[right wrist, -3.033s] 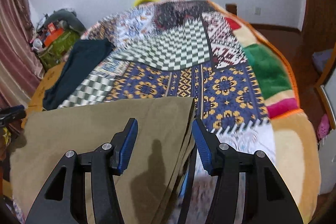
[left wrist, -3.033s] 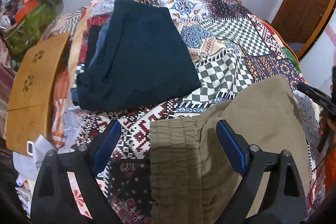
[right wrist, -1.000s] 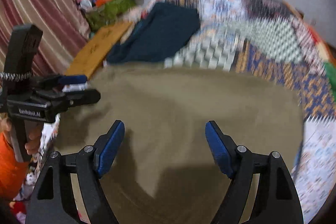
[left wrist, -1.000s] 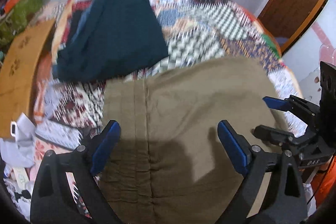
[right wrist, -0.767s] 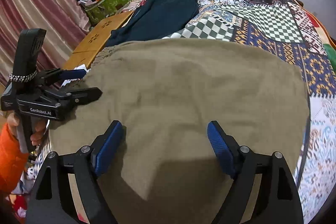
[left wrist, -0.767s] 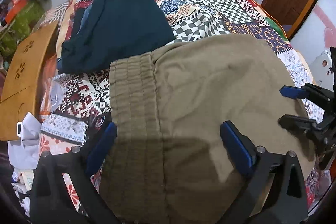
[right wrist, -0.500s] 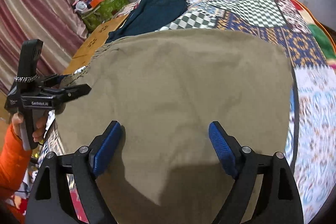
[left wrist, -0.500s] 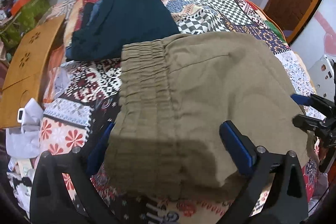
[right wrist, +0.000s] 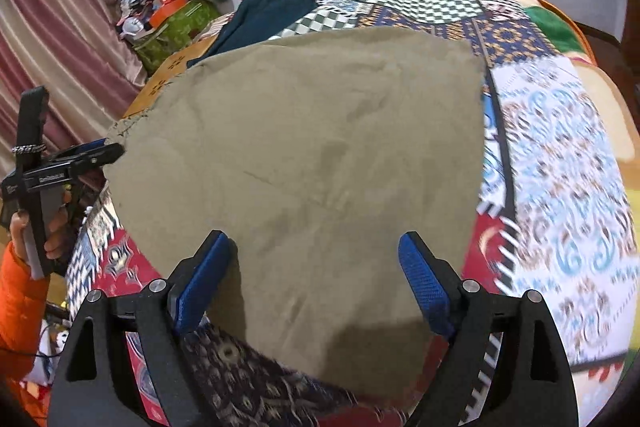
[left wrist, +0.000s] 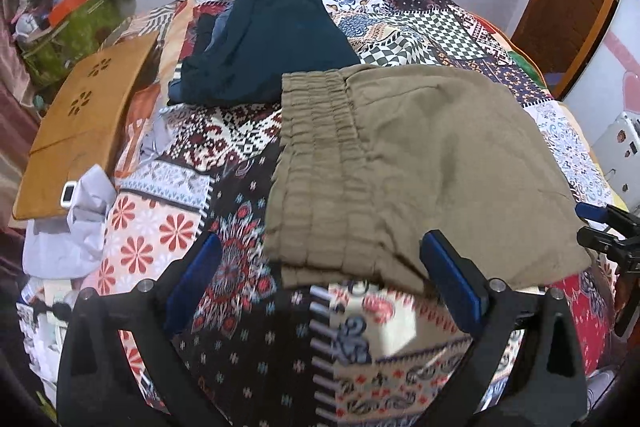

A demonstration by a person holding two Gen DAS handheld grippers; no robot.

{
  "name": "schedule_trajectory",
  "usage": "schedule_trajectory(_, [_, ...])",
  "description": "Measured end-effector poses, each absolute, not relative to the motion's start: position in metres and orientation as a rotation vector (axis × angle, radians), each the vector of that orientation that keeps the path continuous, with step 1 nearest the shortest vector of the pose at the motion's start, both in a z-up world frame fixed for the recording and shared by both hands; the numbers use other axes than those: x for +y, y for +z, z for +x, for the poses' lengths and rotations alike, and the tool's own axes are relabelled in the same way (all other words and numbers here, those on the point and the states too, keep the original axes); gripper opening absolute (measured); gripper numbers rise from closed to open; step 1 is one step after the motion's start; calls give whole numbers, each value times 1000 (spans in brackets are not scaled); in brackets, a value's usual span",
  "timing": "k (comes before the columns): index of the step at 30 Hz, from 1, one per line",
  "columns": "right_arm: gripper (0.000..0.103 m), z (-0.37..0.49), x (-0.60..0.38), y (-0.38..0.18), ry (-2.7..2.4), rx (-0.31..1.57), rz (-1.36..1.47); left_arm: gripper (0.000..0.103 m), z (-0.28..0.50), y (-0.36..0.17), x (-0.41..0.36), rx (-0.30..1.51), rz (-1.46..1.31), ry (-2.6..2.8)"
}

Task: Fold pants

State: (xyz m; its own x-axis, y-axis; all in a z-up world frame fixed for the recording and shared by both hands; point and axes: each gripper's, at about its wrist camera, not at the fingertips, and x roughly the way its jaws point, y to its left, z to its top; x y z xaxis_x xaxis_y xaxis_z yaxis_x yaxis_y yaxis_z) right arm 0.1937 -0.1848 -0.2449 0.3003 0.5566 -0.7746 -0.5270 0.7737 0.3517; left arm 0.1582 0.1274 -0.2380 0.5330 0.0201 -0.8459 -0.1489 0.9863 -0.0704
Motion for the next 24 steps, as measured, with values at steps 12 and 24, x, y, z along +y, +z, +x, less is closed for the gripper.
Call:
schedule_trajectory(12, [84, 178, -210, -247, 632, 1050, 54, 101, 121, -245, 135, 1040, -222, 146])
schedule_trajectory(24, [84, 178, -176, -187, 680, 842, -2, 101, 133, -222, 118, 1003, -388, 1])
